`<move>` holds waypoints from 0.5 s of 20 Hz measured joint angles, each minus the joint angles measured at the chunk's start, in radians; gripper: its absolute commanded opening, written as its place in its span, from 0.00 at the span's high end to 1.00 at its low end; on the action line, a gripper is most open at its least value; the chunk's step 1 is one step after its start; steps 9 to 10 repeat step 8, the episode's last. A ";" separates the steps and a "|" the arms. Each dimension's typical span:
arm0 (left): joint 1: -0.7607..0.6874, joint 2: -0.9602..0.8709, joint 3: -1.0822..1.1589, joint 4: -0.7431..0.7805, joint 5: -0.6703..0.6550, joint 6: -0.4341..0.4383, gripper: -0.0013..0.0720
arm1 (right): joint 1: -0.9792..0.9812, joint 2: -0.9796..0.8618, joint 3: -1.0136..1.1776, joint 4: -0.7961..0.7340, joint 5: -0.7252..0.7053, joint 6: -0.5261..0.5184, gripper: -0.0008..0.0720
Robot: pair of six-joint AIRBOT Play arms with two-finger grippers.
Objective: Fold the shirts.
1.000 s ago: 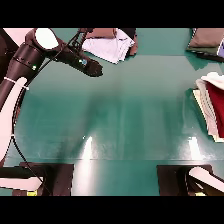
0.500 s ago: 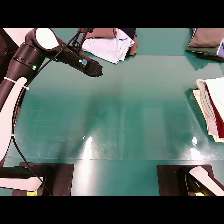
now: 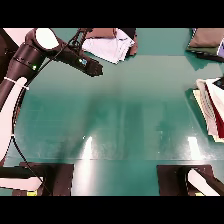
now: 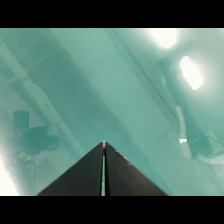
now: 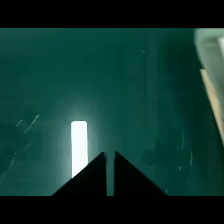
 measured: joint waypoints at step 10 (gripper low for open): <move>0.000 0.000 0.000 -0.003 0.000 -0.001 0.95 | 0.225 0.000 0.001 0.006 -0.048 0.000 0.96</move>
